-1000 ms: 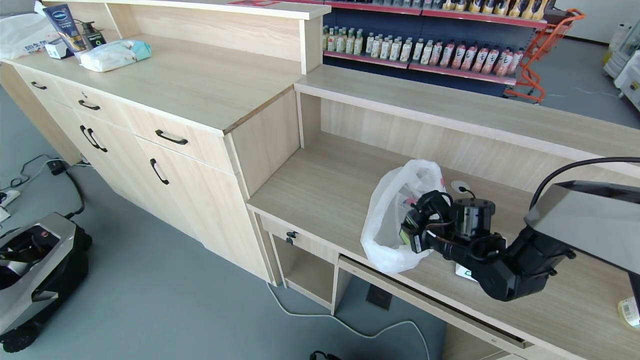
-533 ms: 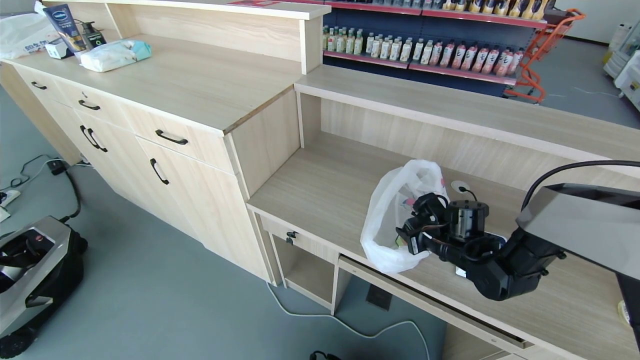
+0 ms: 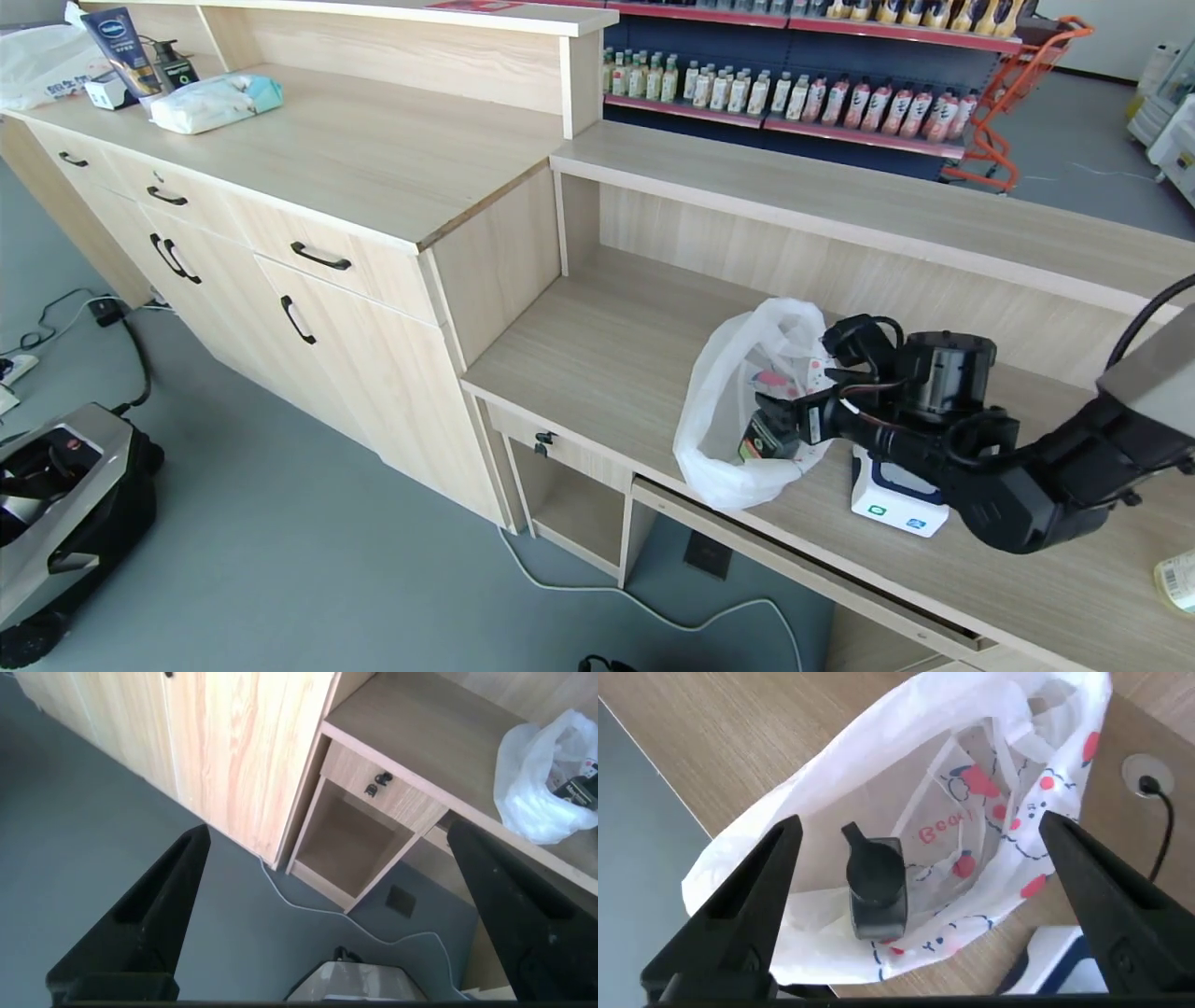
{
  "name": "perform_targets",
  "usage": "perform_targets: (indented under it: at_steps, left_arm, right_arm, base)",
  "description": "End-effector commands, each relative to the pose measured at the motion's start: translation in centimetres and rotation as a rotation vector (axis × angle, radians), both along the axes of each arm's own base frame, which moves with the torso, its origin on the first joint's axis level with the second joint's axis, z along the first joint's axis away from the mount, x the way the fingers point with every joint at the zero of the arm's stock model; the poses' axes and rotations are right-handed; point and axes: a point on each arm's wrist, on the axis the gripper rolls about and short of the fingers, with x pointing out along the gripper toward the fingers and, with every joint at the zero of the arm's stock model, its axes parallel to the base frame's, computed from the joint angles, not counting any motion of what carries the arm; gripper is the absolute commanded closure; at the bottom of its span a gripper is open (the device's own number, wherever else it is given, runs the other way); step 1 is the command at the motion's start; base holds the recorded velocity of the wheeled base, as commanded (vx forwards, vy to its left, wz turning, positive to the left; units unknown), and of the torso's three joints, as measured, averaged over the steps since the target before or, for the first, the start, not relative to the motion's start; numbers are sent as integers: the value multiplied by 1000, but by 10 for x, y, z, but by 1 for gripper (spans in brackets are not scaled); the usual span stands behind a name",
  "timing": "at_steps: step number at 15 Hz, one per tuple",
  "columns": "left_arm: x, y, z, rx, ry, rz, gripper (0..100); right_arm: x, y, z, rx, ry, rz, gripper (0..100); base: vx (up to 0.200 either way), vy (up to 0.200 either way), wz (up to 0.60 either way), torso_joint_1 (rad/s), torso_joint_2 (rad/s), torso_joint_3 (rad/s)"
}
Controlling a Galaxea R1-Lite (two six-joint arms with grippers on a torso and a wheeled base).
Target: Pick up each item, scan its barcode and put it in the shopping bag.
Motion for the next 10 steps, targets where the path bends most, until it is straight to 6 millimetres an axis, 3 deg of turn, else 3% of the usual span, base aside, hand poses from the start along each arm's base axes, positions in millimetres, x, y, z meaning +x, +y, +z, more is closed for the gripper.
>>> perform_targets:
  at_steps: [1, 2, 3, 4, 5, 9, 10]
  left_arm:
    - [0, 0, 0, -1, 0, 0, 0]
    - [0, 0, 0, -1, 0, 0, 0]
    - [0, 0, 0, -1, 0, 0, 0]
    - [0, 0, 0, -1, 0, 0, 0]
    - [0, 0, 0, -1, 0, 0, 0]
    - [0, 0, 0, -1, 0, 0, 0]
    - [0, 0, 0, -1, 0, 0, 0]
  right_arm:
    - [-97, -63, 77, -46, -107, -147, 0]
    - [-117, -84, 88, -89, -71, -221, 0]
    - [-118, -85, 88, -92, -66, -226, 0]
    - [-149, -115, 99, -224, -23, -350, 0]
    - [-164, -133, 103, -277, -9, -439, 0]
    - [-198, -176, 117, -304, -6, -782, 0]
    - [-200, -185, 112, -296, 27, -844, 0]
  base:
    - [0, 0, 0, 0, 0, 0]
    - [0, 0, 0, 0, 0, 0]
    - [0, 0, 0, 0, 0, 0]
    - [0, 0, -600, 7, 2, 2]
    - [0, 0, -600, 2, 7, 2]
    - [0, 0, -600, 2, 5, 2]
    - [0, 0, -600, -12, -2, 2]
